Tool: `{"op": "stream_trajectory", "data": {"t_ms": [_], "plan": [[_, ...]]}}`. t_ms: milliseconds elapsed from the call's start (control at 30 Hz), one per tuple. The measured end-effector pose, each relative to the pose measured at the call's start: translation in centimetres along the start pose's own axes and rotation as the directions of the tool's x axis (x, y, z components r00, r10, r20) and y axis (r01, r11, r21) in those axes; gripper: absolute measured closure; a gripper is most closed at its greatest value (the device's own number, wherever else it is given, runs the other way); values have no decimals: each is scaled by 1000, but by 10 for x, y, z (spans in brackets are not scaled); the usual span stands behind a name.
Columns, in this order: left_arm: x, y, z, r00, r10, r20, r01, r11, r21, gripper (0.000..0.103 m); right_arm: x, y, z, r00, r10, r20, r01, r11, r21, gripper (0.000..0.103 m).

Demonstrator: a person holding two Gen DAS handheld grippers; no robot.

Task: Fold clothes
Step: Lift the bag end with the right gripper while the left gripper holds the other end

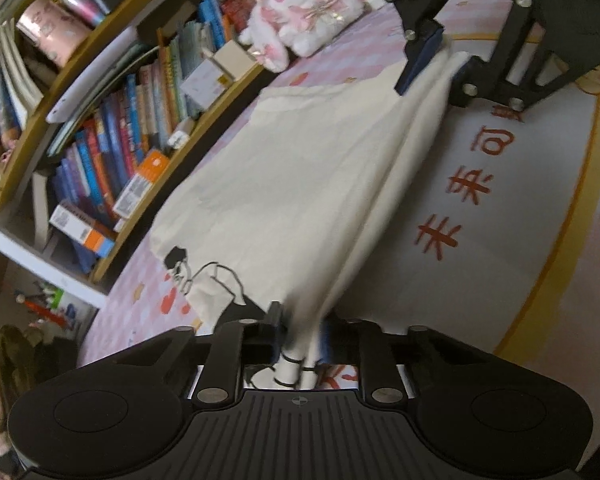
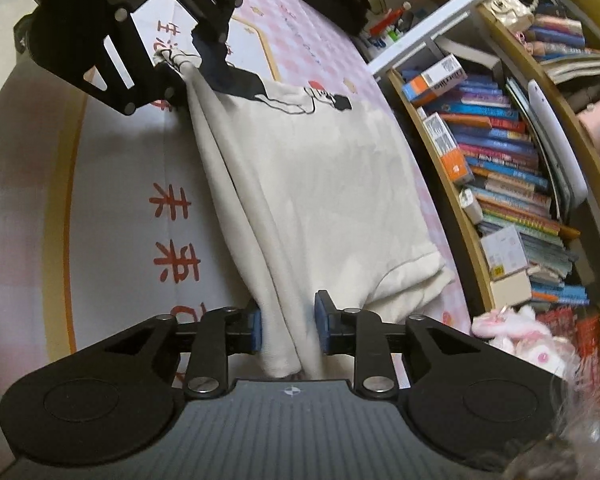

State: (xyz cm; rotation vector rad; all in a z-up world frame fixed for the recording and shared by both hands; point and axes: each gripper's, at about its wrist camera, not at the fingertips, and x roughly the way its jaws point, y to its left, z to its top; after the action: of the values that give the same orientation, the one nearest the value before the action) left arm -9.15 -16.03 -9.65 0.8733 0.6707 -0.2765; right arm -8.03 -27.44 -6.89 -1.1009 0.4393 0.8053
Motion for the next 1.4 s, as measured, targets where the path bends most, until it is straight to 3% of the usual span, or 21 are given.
{"op": "stream_trajectory", "data": {"t_ms": [167, 467, 767, 967, 1167, 1400], "plan": [[-4, 1, -9, 998, -37, 43, 34, 998, 60, 97, 1, 6, 6, 999, -30, -35, 31, 999, 36, 89], [-45, 18, -45, 987, -105, 122, 88, 986, 141, 97, -19, 33, 33, 994, -47, -94, 56, 994, 93, 90], [-82, 28, -78, 959, -225, 171, 183, 955, 233, 98, -45, 80, 58, 985, -73, -153, 98, 982, 162, 90], [-101, 30, -91, 940, -287, 187, 231, 934, 273, 98, -63, 101, 68, 981, -44, -187, 86, 971, 223, 90], [-111, 53, -86, 938, -253, 237, 192, 949, 250, 98, -84, 98, 85, 983, -32, -181, 80, 962, 261, 90], [-108, 91, -49, 935, -134, 328, 74, 979, 189, 98, -101, 47, 106, 981, -144, -132, 173, 956, 239, 91]]}}
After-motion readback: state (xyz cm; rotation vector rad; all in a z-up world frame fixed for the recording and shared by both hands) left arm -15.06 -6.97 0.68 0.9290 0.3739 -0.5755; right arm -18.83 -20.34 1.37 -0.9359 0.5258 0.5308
